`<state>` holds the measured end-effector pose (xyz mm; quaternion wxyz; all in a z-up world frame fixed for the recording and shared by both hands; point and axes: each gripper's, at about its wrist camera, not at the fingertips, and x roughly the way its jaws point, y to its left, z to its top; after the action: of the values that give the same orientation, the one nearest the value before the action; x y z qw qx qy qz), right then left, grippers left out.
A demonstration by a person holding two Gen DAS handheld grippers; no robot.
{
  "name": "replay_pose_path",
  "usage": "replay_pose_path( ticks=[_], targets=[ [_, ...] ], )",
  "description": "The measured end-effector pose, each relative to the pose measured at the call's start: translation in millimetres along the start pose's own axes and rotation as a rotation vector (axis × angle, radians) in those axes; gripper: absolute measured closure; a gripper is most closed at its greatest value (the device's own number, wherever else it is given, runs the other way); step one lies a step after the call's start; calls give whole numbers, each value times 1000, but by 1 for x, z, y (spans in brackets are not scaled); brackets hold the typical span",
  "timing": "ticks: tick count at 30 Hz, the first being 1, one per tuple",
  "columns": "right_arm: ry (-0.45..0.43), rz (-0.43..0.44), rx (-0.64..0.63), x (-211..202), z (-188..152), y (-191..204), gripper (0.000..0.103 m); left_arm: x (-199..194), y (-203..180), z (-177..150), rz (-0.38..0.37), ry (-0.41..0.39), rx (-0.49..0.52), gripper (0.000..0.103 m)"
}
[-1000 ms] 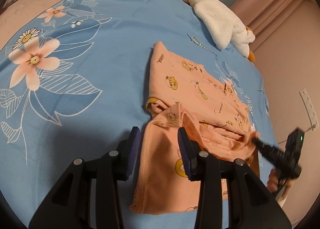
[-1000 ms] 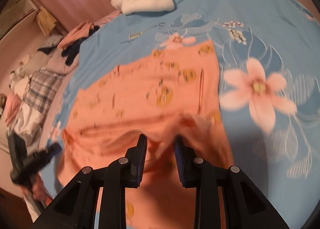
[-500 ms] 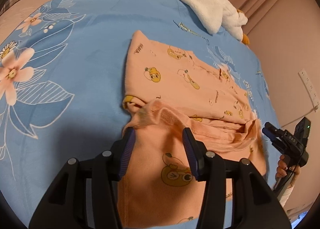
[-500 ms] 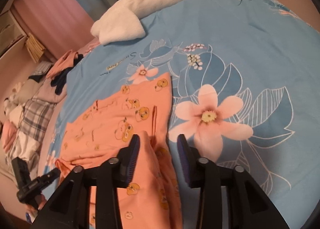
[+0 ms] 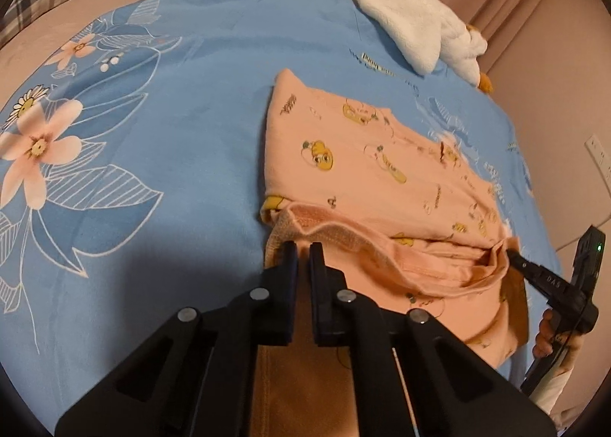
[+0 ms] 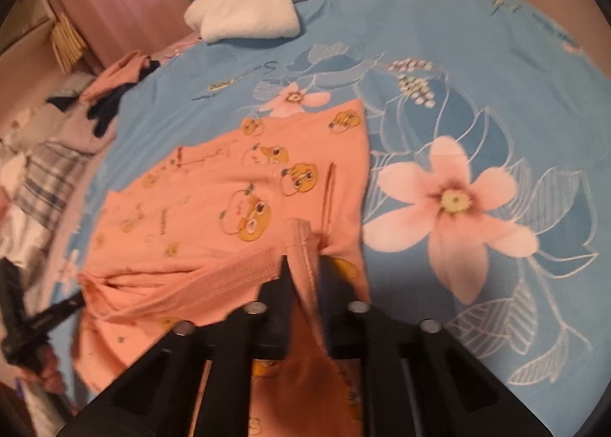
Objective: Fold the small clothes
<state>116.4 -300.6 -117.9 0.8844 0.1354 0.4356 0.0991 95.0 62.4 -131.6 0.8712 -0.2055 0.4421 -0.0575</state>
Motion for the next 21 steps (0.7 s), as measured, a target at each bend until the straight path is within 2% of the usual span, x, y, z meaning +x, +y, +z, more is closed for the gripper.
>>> replay_pose_path(
  ticks=[6,8,10,12,14,21],
  targets=[
    [-65,65,22,-25,2,-1,97,-17,-7,3,-32,-42,0,100],
    [-79,68,22,-30,2,-2,97,-18,-7,5,5,-50,23,99],
    [-85,63,27,-31,2,-1,97,-14,-5,6,43,-33,38,93],
    [-85,63,38,-32,1,-3,97,-7,0,4,60,5,38,64],
    [-88,62,45,-33,2,-5,97,-3,4,1,50,16,25,55],
    [-115,77,55,-43,2,-6,97,18,0,7,57,23,70,57]
  ],
)
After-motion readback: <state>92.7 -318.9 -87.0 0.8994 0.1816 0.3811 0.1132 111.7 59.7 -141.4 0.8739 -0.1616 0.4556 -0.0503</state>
